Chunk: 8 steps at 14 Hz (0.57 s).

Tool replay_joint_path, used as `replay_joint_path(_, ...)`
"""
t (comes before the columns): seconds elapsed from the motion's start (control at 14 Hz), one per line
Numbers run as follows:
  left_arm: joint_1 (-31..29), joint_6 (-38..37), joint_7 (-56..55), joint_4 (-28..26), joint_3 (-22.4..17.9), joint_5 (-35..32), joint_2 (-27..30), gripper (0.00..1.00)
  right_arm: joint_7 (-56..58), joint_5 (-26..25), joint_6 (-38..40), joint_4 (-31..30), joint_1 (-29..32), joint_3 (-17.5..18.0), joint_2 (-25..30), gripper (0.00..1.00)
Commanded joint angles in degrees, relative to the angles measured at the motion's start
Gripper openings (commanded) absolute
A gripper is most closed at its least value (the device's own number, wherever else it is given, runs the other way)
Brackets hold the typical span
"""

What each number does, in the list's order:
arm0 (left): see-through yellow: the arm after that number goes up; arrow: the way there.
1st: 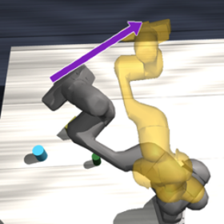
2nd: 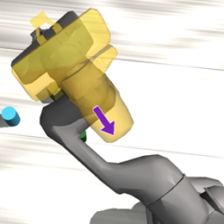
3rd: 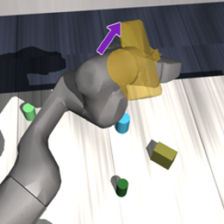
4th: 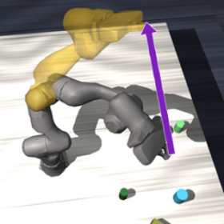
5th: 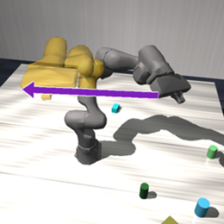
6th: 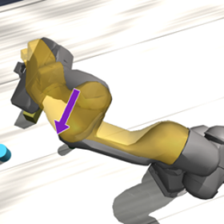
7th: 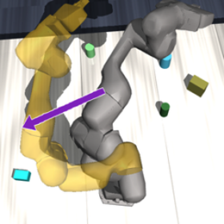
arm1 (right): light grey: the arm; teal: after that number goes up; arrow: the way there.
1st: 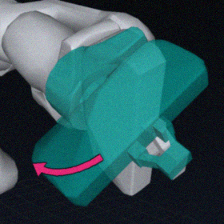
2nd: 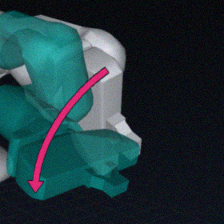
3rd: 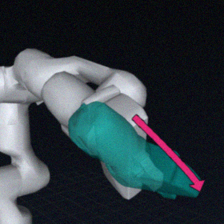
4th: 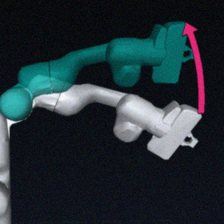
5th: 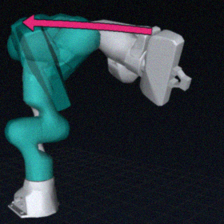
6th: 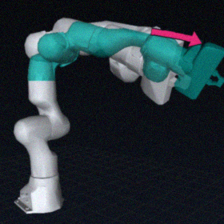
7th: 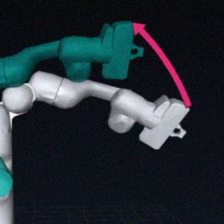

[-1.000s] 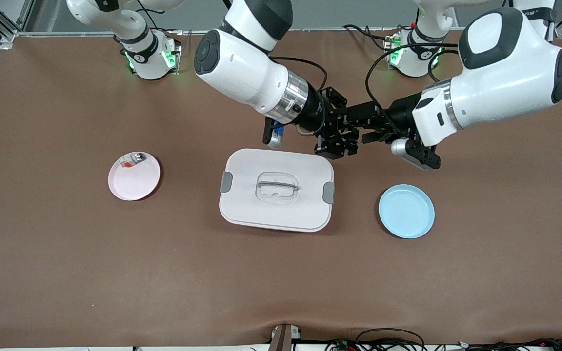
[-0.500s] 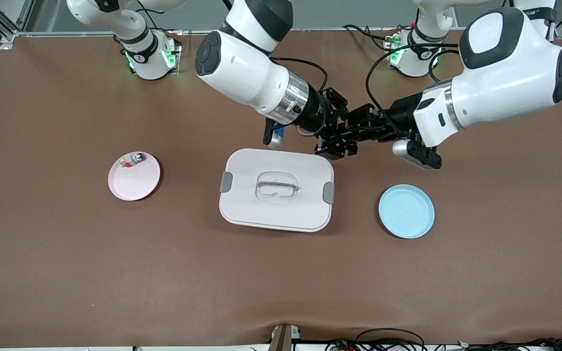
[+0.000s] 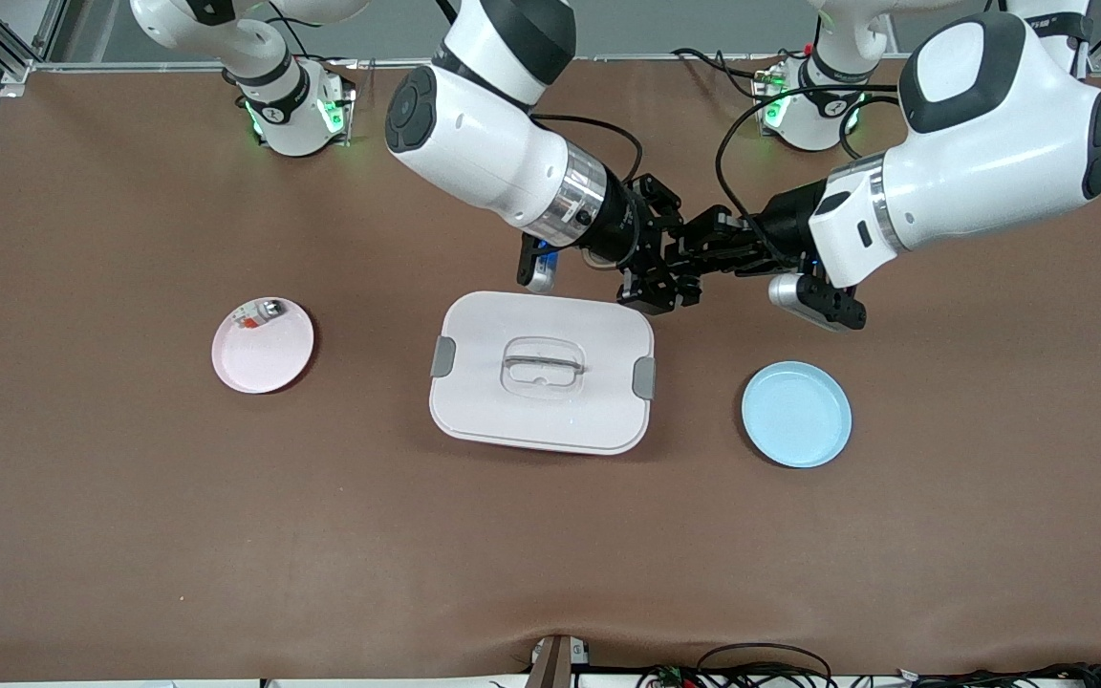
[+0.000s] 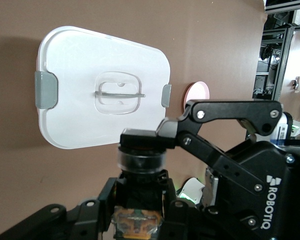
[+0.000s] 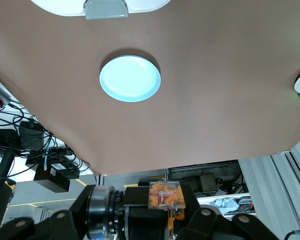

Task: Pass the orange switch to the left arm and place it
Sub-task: 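Grasp the switch with the left gripper and open the right gripper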

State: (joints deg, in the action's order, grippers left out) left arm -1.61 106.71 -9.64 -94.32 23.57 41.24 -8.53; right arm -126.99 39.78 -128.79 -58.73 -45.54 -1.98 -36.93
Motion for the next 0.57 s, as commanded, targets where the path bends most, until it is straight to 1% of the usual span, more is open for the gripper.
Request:
replay_joint_path(0.0, -0.32, -0.1, -3.11, 0.72, 0.33, -0.73, 0.36, 0.0, -1.16, 0.48, -0.32, 2.39, -0.34, -0.65, -1.3, 1.0)
replay_joint_path(0.21, -0.67, -0.27, -3.11, 0.72, 0.24, -0.73, 0.62, 0.0, -1.07, 0.48, -0.49, 2.39, -0.25, -0.74, -1.3, 1.0)
replay_joint_path(0.29, -0.84, -0.88, -3.02, 0.63, 0.24, -1.68, 0.97, 0.0, -0.98, 0.48, -0.49, 2.39, -0.25, -0.74, -1.3, 1.0)
replay_joint_path(0.5, -1.11, -4.65, -3.11, 0.28, 0.07, -8.97, 2.29, 0.0, 0.85, 0.48, 0.21, 2.39, 0.8, -0.74, -1.22, 1.0)
